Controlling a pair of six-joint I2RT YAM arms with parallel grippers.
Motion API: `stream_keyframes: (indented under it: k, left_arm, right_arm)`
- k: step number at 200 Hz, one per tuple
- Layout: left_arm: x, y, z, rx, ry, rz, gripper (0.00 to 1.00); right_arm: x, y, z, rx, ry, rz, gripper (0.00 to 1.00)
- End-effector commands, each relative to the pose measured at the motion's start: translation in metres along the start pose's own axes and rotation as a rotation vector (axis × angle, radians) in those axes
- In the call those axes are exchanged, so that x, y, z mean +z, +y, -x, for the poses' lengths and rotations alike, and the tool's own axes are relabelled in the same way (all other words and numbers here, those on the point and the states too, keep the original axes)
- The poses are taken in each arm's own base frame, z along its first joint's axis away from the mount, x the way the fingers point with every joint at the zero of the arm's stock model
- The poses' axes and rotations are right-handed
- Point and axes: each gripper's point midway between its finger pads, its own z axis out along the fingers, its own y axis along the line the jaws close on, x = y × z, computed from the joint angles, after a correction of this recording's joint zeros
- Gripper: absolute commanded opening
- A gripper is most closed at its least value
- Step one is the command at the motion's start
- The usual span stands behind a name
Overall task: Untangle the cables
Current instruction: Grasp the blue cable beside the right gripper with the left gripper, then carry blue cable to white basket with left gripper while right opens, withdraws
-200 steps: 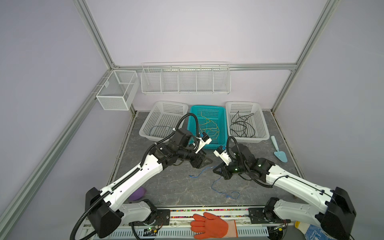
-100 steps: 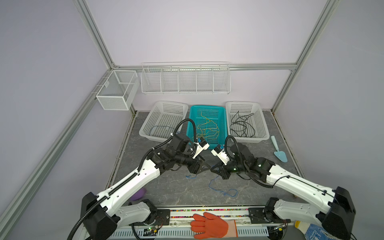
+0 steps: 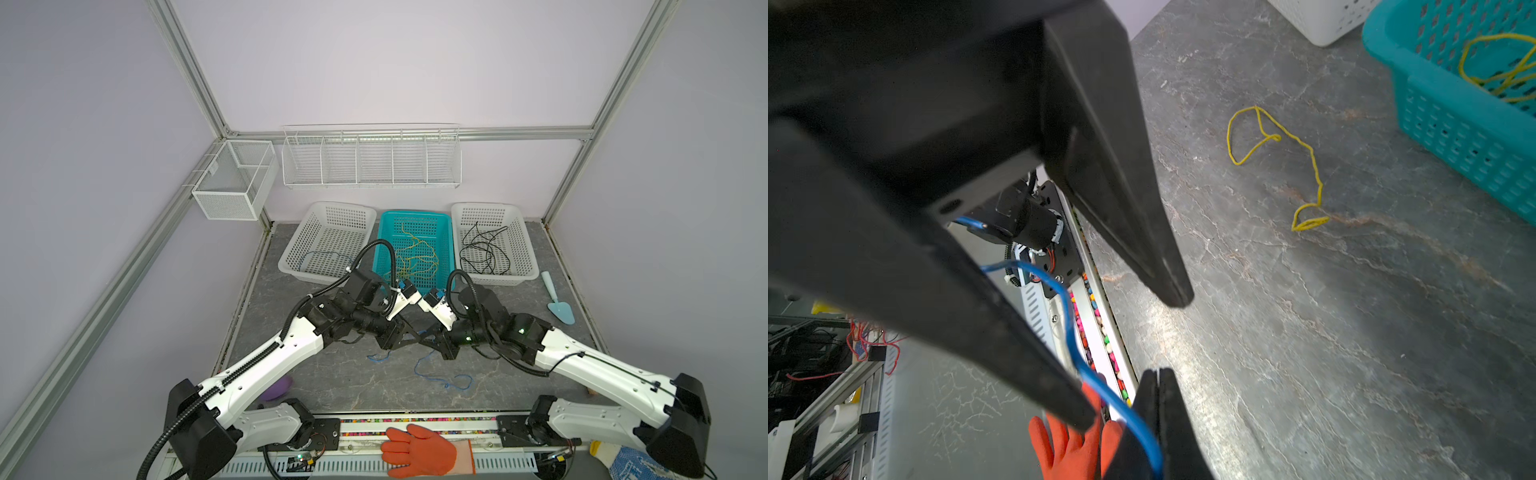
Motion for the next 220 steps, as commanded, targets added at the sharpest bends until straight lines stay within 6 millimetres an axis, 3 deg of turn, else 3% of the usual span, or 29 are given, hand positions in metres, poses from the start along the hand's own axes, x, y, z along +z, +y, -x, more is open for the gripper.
stream_keyframes:
  k: [1, 22, 63, 96, 128, 179, 199, 220]
  left_arm:
    - [0.003, -0.002, -0.007, 0.004, 0.029, -0.016, 0.35]
    - [0.004, -0.001, -0.006, 0.002, 0.030, -0.018, 0.26]
    - [0.005, -0.003, -0.006, -0.009, 0.025, -0.024, 0.00]
    - [0.001, -0.010, 0.002, -0.023, -0.062, -0.041, 0.00]
    - [-0.014, -0.017, 0.016, -0.030, -0.228, -0.043, 0.00]
    - [-0.038, -0.013, 0.026, -0.061, -0.460, 0.015, 0.00]
    - [-0.050, -0.007, 0.029, -0.065, -0.521, 0.073, 0.00]
    - [-0.063, 0.008, 0.029, -0.075, -0.529, 0.204, 0.00]
  right_arm:
    - [-0.009, 0.012, 0.011, -0.051, -0.034, 0.022, 0.06]
    - [-0.010, 0.016, 0.011, -0.058, -0.038, 0.032, 0.06]
    - [-0.013, 0.017, 0.015, -0.071, -0.061, 0.026, 0.06]
    - [-0.020, 0.020, 0.033, -0.083, -0.138, 0.022, 0.06]
    - [-0.031, 0.027, 0.054, -0.080, -0.239, 0.027, 0.06]
    - [-0.046, 0.045, 0.079, -0.068, -0.331, 0.089, 0.06]
    - [-0.050, 0.038, 0.076, -0.068, -0.331, 0.043, 0.24]
    - [-0.060, 0.019, 0.070, -0.055, -0.345, -0.076, 0.35]
